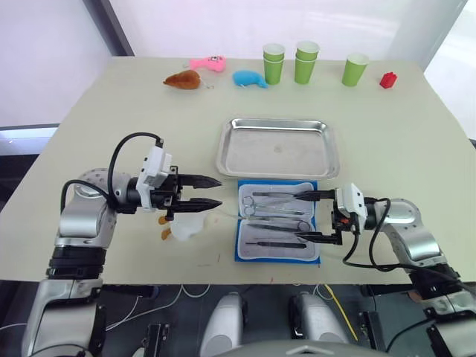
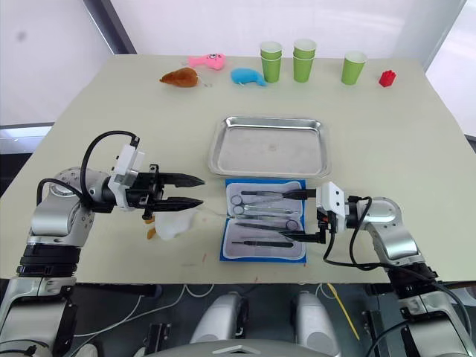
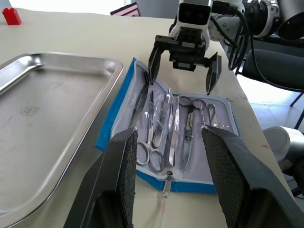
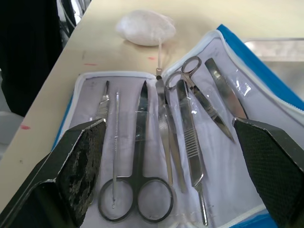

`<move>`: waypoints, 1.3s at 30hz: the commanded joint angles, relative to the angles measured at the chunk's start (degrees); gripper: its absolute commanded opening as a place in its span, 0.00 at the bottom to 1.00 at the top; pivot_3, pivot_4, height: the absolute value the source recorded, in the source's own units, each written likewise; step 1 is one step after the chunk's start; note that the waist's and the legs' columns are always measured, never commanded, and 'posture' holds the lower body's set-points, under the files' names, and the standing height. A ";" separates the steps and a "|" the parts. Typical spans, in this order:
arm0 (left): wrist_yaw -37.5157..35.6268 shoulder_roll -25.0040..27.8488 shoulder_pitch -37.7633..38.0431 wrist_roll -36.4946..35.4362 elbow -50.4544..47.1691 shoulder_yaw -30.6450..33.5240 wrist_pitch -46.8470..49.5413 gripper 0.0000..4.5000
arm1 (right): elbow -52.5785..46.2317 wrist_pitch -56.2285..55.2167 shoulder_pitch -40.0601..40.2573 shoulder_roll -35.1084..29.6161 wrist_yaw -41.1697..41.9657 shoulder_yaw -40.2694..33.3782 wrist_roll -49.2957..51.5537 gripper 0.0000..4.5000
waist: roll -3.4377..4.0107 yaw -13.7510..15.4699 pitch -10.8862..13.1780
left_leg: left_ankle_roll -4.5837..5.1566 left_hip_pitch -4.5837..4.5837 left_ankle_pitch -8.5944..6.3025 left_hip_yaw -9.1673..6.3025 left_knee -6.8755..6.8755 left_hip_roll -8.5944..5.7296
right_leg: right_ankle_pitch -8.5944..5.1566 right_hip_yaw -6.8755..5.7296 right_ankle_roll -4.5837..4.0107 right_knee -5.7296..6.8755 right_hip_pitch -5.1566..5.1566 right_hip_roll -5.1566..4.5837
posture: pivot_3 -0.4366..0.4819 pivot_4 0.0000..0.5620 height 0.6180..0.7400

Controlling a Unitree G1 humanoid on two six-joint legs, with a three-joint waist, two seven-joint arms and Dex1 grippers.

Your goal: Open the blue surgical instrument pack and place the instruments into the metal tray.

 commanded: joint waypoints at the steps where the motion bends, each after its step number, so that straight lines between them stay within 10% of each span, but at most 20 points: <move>1: -0.88 0.25 1.01 -0.77 -1.16 0.19 -1.15 0.51 | 2.70 -1.55 -1.95 0.70 1.06 -0.15 -0.08 0.99 | 0.02 0.02 0.01 | 0.00 0.00 0.00 0.00 0.00 0.00 | 0.00 0.00 0.00 0.00 0.00 0.00 | 0.48 0.27 1.00; 34: -0.73 -6.01 -11.30 9.35 19.52 -7.02 -12.49 0.51 | 19.00 0.97 -2.86 0.92 1.25 7.39 -10.23 0.99 | -0.13 -0.03 -0.15 | 0.00 0.30 0.00 0.06 0.00 -0.01 | 0.00 0.03 -0.01 0.05 0.23 0.03 | 0.48 0.27 1.00; 39: -3.27 -8.35 -16.52 12.18 26.95 -9.51 -17.39 0.11 | 18.47 1.48 -2.59 0.97 0.82 7.31 -10.13 1.00 | -0.19 -0.05 -0.19 | 0.00 0.29 0.00 0.06 0.00 -0.01 | 0.00 0.03 -0.01 0.05 0.23 0.04 | 0.48 0.27 1.00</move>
